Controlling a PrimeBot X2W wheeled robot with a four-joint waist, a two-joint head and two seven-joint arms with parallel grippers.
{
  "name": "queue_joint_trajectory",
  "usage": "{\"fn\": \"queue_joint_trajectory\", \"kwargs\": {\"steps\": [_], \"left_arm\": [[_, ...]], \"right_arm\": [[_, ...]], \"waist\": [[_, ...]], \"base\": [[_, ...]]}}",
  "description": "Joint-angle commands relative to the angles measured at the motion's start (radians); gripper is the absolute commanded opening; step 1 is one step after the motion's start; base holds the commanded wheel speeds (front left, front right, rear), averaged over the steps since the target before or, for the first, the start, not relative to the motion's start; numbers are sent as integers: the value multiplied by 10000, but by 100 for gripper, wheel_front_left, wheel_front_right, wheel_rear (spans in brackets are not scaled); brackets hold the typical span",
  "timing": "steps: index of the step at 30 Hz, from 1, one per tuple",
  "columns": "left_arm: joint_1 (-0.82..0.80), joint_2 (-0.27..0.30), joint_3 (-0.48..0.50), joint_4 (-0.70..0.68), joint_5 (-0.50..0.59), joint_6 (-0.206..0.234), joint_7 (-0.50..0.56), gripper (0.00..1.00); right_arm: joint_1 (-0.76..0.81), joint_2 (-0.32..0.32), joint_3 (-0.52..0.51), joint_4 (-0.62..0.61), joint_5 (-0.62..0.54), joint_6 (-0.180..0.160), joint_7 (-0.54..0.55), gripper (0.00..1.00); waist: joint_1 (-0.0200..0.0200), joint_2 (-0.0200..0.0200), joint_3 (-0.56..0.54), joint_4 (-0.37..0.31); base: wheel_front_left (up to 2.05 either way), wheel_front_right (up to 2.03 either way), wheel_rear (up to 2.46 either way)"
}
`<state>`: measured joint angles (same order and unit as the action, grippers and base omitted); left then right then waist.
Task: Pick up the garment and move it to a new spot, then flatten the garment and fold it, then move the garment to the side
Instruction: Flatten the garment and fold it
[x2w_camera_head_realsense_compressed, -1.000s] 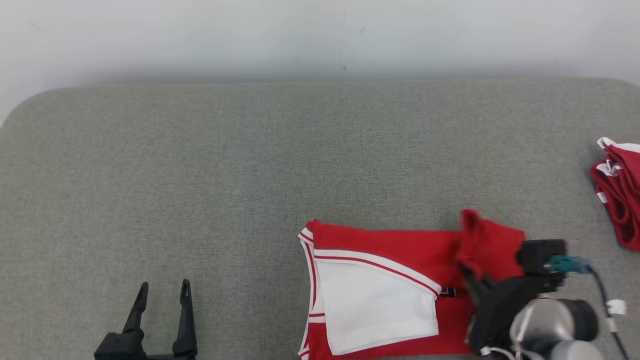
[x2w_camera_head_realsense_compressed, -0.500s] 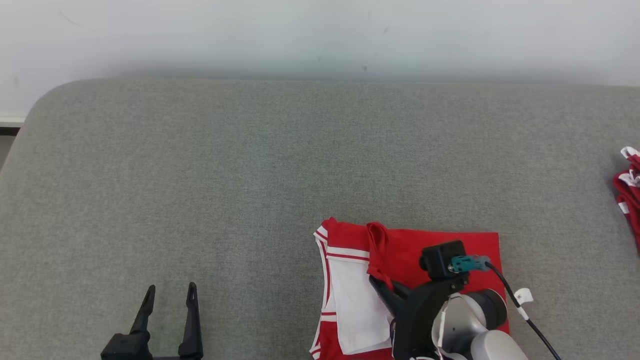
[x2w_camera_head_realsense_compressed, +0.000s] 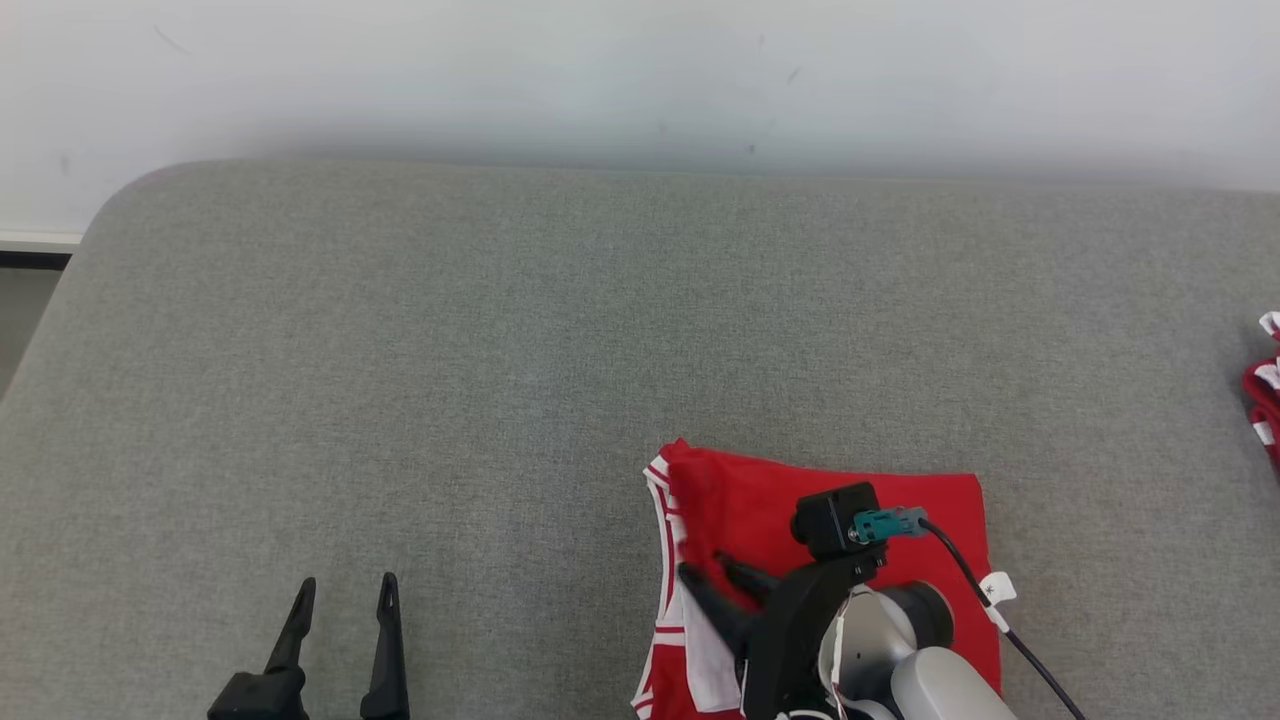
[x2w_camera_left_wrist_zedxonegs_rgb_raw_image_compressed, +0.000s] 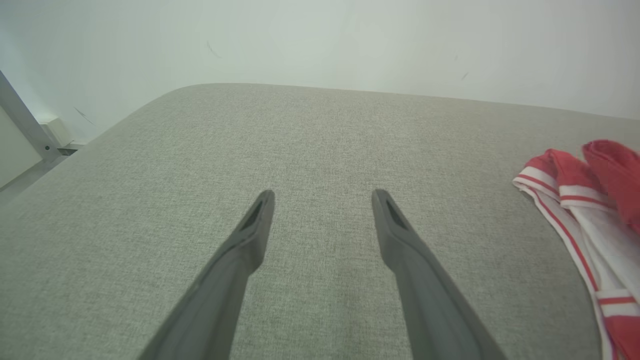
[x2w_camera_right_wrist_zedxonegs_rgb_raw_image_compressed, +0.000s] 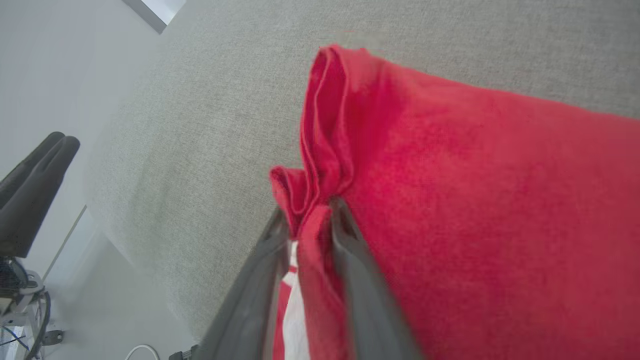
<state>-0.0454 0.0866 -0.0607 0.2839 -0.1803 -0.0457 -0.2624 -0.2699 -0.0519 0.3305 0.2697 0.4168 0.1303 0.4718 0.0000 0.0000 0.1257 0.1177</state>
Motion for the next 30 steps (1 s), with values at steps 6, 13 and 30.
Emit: {"fn": "queue_joint_trajectory", "kwargs": {"steps": [6, 13, 30], "left_arm": [[175, -28, 35, 28, 51, -5, -28, 100], [244, -50, 79, -54, 68, 55, -28, 100], [439, -90, 286, -333, 229, 66, -28, 100]], "right_arm": [[25, 28, -34, -347, 1505, -1, -498, 100], [475, 25, -2322, -1441, 697, -1, -1030, 100], [2989, -42, -4539, -3129, -2757, -1, -4516, 100]], "waist": [[0, 0, -142, 7], [0, 0, -226, -78], [0, 0, -670, -727]], "base": [[0, 0, 0], [0, 0, 0], [0, 0, 0]]}}
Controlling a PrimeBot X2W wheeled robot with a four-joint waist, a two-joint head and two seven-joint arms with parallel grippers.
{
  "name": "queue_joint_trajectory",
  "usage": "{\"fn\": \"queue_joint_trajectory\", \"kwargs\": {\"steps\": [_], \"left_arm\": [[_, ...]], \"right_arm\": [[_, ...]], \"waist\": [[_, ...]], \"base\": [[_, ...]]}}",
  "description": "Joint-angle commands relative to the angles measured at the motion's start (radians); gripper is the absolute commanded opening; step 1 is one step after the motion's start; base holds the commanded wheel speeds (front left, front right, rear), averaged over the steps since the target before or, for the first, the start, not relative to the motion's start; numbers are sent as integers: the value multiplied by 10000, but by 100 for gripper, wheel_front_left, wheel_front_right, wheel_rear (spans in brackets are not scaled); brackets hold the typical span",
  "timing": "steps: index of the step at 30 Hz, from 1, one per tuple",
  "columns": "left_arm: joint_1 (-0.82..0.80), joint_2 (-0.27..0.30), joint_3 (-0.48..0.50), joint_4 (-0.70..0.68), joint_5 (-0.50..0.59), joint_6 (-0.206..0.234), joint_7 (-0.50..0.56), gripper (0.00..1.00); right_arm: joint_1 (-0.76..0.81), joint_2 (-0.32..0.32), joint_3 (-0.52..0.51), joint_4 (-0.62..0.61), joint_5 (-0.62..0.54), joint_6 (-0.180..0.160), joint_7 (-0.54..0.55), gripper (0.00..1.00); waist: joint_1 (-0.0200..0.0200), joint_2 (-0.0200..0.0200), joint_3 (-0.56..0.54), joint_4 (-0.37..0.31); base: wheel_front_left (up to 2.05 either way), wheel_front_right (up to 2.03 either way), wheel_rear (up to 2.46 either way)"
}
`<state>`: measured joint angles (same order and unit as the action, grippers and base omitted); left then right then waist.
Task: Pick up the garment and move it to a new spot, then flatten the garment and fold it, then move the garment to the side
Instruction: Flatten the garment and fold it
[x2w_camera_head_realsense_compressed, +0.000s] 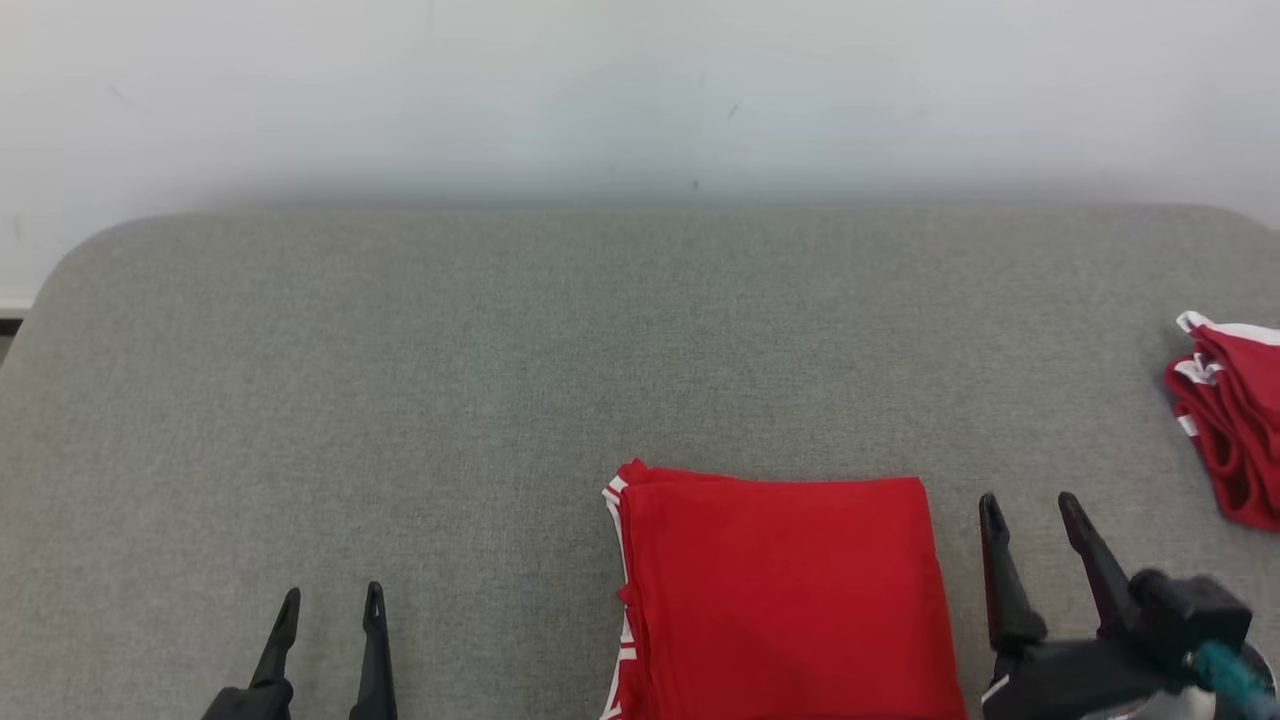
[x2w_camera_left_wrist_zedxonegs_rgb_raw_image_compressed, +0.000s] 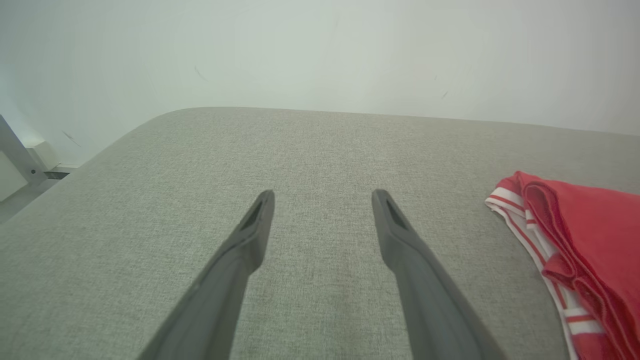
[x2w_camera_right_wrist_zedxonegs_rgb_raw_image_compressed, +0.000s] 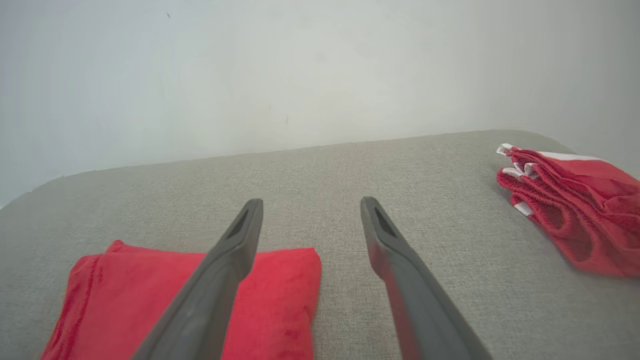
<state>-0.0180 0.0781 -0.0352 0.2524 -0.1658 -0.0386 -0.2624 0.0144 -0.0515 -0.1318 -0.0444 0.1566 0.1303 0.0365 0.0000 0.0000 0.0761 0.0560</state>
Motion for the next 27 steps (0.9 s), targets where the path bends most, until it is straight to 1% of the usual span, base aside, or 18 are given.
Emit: {"fn": "queue_joint_trajectory", "kwargs": {"steps": [1, 3, 4, 7, 11, 20, 27], "left_arm": [[202, -14, 91, -78, 113, 15, -28, 100], [261, -18, 191, -117, 153, 31, -28, 100], [261, -18, 191, -117, 153, 31, -28, 100], [366, -29, 407, -389, 252, 99, -28, 100], [452, -85, 564, -600, 348, 78, -28, 100], [721, -181, 829, -349, 386, 32, -28, 100], [844, -222, 921, -160, 430, 41, -28, 100]], "right_arm": [[284, -45, 207, 273, -299, -1, -842, 100], [356, -122, 232, 594, -422, -1, -1466, 100], [356, -122, 232, 594, -422, -1, -1466, 100], [456, -190, 407, 1031, -528, -1, -2241, 100], [317, -231, 413, 1527, -604, -1, -2759, 100], [244, -75, 326, 2294, -860, -1, -2990, 100], [152, -22, 230, 2428, -1064, -1, -3011, 100]], "waist": [[0, 0, -353, -166], [0, 0, -524, -208], [0, 0, -524, -208], [0, 0, -738, -257], [0, 0, -844, -289], [0, 0, -987, -350], [0, 0, -948, -429]], "base": [[0, 0, 0], [0, 0, 0], [0, 0, 0], [0, 0, 0], [0, 0, 0], [0, 0, 0], [0, 0, 0]]}}
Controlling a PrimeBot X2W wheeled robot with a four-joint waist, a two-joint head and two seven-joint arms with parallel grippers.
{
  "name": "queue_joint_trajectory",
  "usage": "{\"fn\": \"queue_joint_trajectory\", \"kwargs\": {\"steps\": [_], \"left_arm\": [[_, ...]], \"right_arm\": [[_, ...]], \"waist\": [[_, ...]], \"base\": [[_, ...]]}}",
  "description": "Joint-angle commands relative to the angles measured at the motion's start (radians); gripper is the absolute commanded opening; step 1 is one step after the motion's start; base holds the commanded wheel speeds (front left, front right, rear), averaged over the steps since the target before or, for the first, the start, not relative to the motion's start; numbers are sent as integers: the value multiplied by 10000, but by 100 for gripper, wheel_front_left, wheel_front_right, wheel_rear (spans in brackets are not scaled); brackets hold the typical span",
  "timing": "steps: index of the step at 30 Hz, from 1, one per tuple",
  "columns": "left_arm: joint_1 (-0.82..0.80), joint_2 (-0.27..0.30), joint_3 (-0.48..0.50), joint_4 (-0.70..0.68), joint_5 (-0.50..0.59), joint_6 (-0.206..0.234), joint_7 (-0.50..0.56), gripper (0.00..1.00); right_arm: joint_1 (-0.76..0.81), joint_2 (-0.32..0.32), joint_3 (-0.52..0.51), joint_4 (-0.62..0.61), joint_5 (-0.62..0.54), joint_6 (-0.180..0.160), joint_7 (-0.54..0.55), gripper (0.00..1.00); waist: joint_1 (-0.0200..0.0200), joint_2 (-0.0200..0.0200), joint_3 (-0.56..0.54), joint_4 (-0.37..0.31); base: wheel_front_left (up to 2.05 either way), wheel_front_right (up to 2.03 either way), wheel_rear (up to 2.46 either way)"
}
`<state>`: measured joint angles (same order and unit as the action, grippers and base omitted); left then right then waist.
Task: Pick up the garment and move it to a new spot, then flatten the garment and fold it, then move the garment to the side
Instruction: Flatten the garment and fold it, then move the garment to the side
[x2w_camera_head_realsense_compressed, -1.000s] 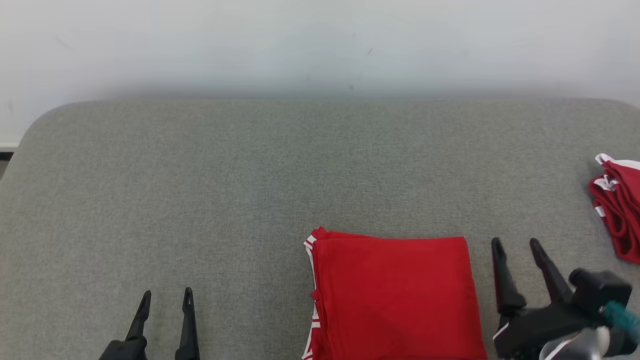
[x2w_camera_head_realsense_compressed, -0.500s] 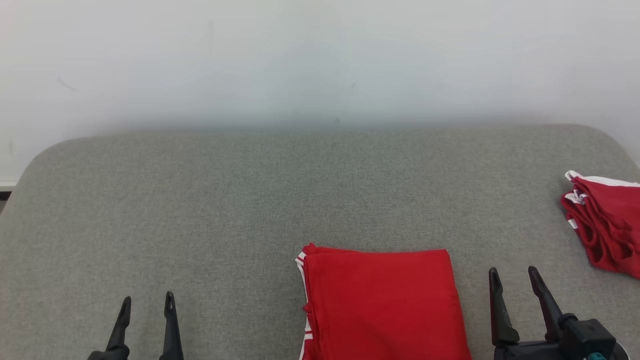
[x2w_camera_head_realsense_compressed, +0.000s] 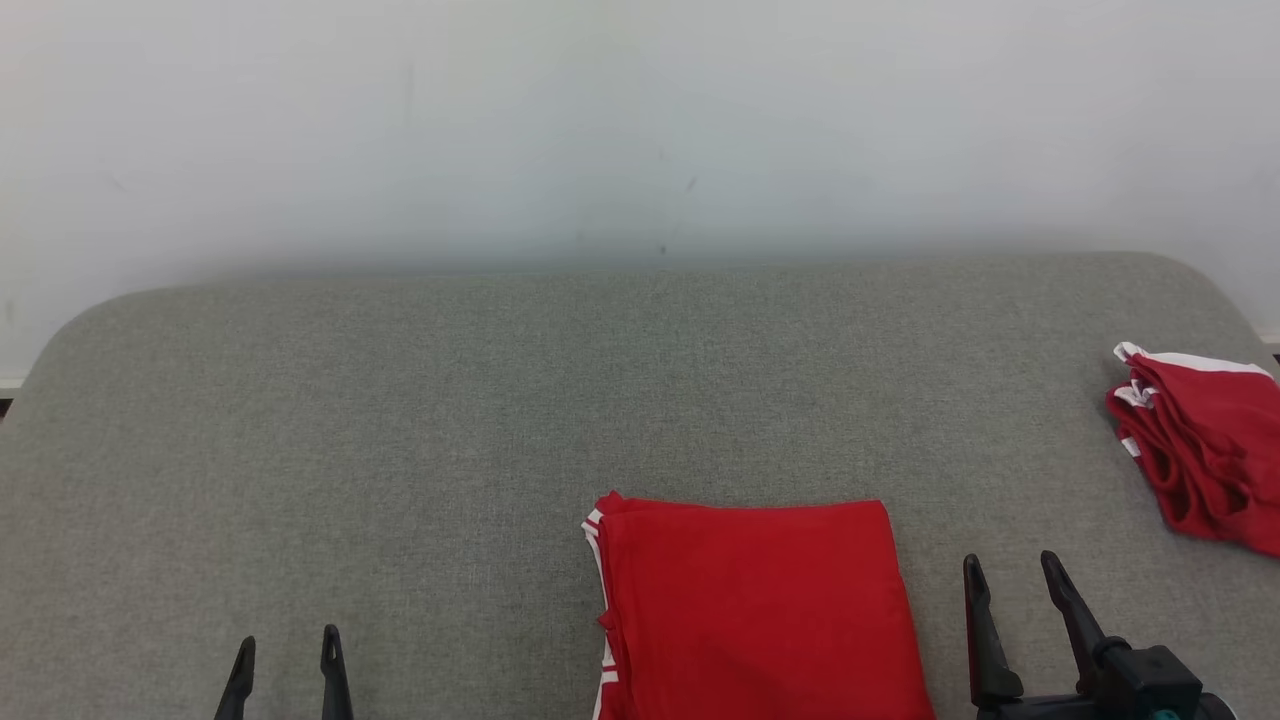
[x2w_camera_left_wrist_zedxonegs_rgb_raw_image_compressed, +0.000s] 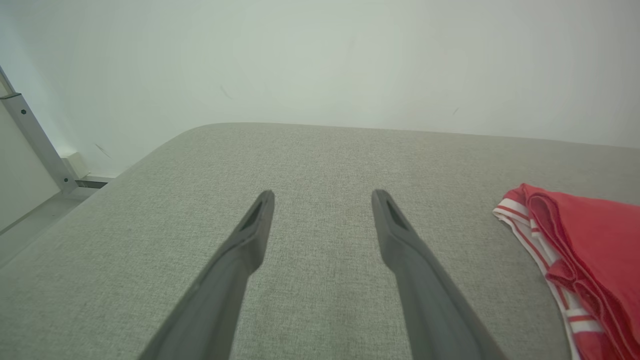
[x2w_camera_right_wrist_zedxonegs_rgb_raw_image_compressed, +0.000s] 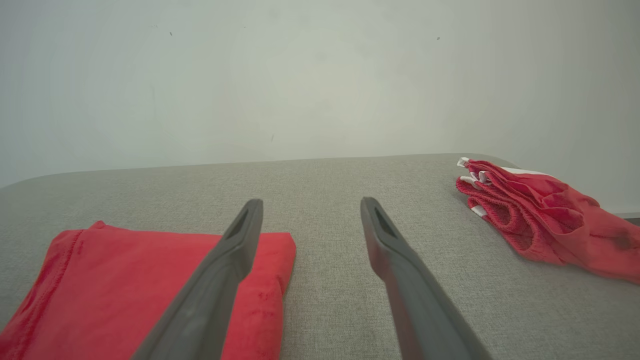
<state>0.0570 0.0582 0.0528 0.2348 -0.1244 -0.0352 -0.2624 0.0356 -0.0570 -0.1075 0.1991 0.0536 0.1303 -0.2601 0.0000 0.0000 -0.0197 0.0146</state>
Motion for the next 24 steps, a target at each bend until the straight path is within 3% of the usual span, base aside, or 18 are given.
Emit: {"fn": "queue_joint_trajectory", "kwargs": {"steps": [1, 24], "left_arm": [[99, -27, 51, 33, 22, -3, -28, 100], [193, -72, 23, 119, 193, -126, -28, 100]], "right_arm": [[-61, 37, -25, -2, -51, -1, -46, 100], [-141, 83, -60, 156, 176, -1, 27, 100]], "waist": [[0, 0, 12, -25], [0, 0, 2, -82]], "base": [[0, 0, 0], [0, 0, 0]]}}
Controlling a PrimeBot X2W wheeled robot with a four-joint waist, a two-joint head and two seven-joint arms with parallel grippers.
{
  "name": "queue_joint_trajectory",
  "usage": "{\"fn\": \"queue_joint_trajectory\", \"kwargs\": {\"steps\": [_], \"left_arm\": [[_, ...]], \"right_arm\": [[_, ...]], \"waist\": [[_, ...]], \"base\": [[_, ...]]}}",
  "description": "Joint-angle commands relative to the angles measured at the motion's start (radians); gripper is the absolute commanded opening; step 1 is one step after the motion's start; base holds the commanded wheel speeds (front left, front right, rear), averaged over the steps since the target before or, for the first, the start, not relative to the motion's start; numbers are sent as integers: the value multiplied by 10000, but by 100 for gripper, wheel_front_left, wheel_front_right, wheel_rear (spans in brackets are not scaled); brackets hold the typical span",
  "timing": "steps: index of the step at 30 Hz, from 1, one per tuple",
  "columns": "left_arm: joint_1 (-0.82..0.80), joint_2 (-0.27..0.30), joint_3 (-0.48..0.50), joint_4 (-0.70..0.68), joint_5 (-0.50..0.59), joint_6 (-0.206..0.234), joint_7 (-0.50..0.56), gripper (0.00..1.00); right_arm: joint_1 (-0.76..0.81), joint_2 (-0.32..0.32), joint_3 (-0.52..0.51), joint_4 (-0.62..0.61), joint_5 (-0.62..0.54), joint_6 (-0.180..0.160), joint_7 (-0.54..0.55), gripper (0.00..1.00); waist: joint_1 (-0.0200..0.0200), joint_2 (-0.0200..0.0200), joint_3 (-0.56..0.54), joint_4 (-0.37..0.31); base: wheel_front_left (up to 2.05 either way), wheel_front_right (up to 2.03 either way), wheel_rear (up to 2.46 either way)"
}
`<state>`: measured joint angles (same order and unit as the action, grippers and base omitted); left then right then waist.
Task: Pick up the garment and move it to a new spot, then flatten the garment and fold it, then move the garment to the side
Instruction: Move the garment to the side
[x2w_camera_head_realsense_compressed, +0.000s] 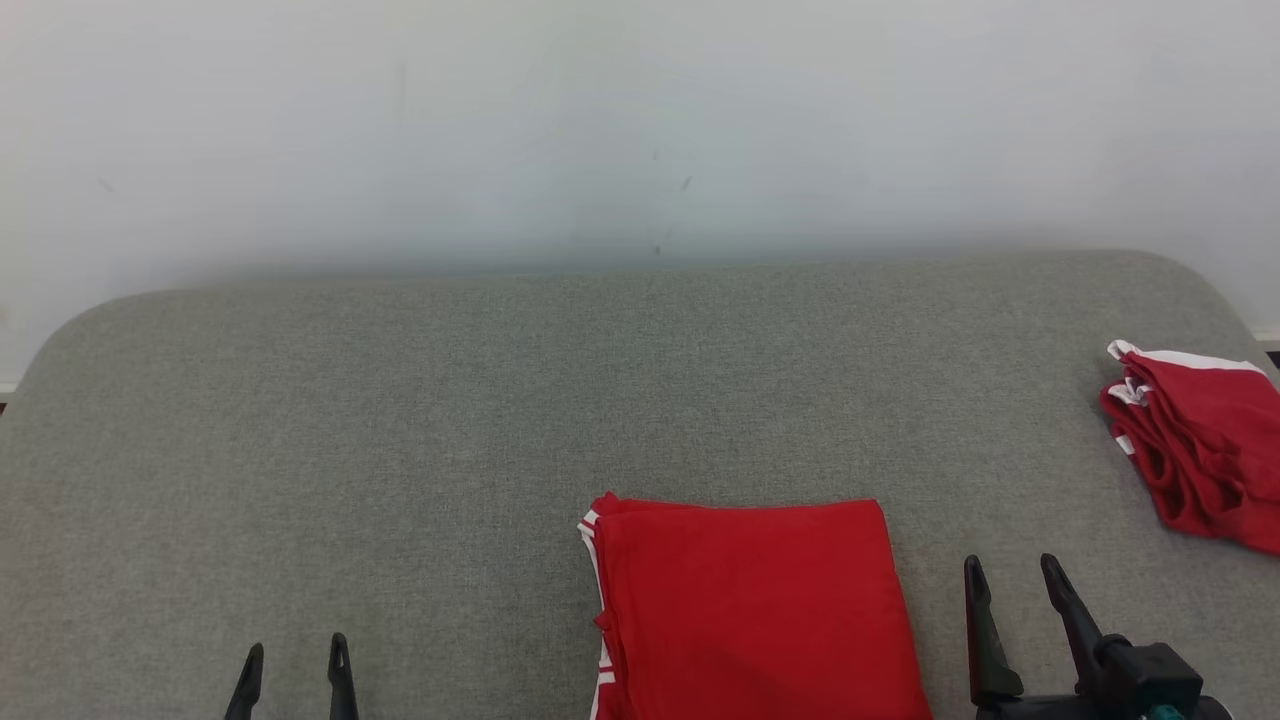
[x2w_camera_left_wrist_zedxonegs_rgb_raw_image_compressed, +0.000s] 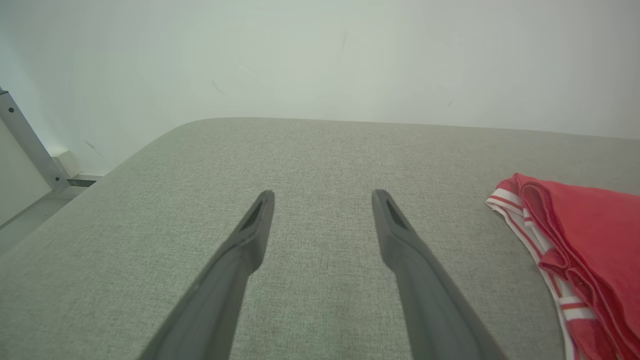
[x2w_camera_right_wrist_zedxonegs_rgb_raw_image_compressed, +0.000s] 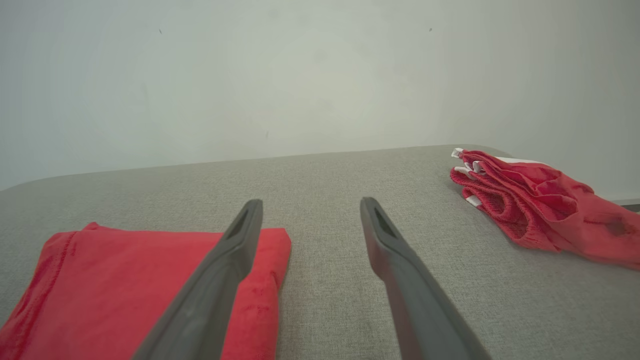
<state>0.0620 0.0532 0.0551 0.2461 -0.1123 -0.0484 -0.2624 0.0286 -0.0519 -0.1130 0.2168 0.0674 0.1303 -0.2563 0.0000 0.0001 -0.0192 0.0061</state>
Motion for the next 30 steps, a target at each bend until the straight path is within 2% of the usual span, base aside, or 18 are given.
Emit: {"fn": "queue_joint_trajectory", "kwargs": {"steps": [1, 3, 6, 12, 18, 23, 30], "left_arm": [[151, -24, 7, 5, 72, 9, -28, 100], [172, -25, 21, 12, 71, 13, -28, 100], [201, -25, 2, 31, 55, 20, -28, 100], [213, -27, -85, 62, -7, 31, -28, 100], [-66, -30, -212, -7, -94, 11, -28, 100], [-409, -32, -306, 17, -173, 7, -28, 100], [-772, -30, -579, -54, -377, 133, -28, 100]], "right_arm": [[-69, 33, 31, -70, 79, -1, 103, 100], [-152, 31, 35, -224, 178, -1, 386, 100], [-240, 35, 89, -434, 348, -1, 1452, 100], [-293, 16, -37, -1249, 1006, -1, 6096, 100], [-703, 27, -466, -2455, 945, -1, 9146, 100], [-1021, 32, -665, -2770, 957, -1, 11057, 100], [-1246, 22, -908, -2893, 643, -1, 12149, 100]], "waist": [[0, -1, -3, 2], [0, -1, 12, -8], [0, -1, 32, 18], [0, -1, 83, 150], [0, -1, 472, 461], [0, -1, 939, 920], [0, -1, 1554, 1506]], "base": [[0, 0, 0], [0, 0, 0], [0, 0, 0], [0, 0, 0], [0, 0, 0], [0, 0, 0], [0, 0, 0]]}}
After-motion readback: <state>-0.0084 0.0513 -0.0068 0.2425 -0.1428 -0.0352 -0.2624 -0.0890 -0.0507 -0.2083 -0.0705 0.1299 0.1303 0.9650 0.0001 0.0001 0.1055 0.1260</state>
